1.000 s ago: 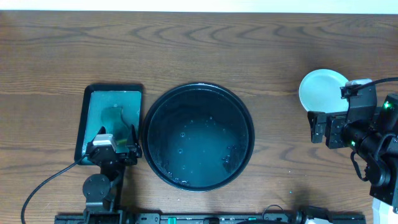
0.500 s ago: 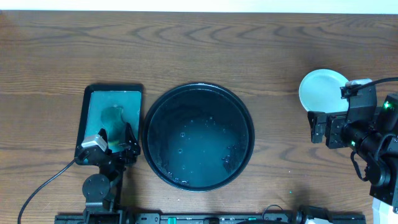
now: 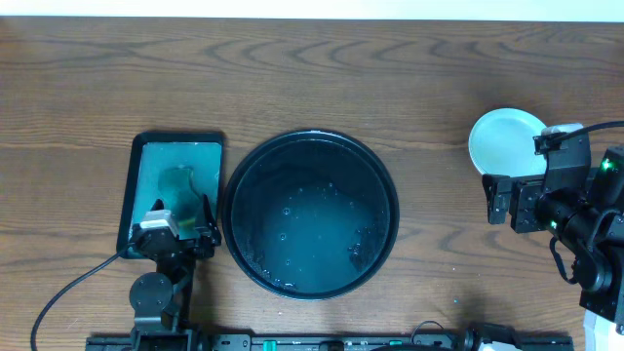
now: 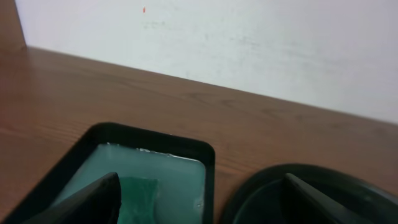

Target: Clean dirty plates on tray and stack at the side

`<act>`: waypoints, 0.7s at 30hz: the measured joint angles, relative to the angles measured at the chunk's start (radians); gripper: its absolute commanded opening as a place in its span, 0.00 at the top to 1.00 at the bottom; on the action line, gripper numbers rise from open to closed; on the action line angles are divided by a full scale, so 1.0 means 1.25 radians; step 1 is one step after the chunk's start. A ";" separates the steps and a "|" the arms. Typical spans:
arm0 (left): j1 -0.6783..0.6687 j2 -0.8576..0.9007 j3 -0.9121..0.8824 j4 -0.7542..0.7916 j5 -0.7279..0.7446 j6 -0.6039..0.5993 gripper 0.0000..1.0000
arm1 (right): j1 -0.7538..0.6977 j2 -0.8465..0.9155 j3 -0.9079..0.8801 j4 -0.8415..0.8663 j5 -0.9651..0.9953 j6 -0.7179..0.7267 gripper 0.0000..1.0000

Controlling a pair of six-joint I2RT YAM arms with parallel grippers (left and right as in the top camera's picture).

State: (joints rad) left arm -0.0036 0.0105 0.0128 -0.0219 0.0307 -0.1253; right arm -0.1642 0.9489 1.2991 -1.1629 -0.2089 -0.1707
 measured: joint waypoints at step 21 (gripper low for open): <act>0.000 0.000 0.001 0.000 0.025 0.224 0.19 | 0.000 0.000 0.000 0.000 0.000 0.000 0.01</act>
State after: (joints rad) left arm -0.0036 0.0101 0.0135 -0.0216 0.0620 0.1547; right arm -0.1642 0.9489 1.2991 -1.1629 -0.2089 -0.1711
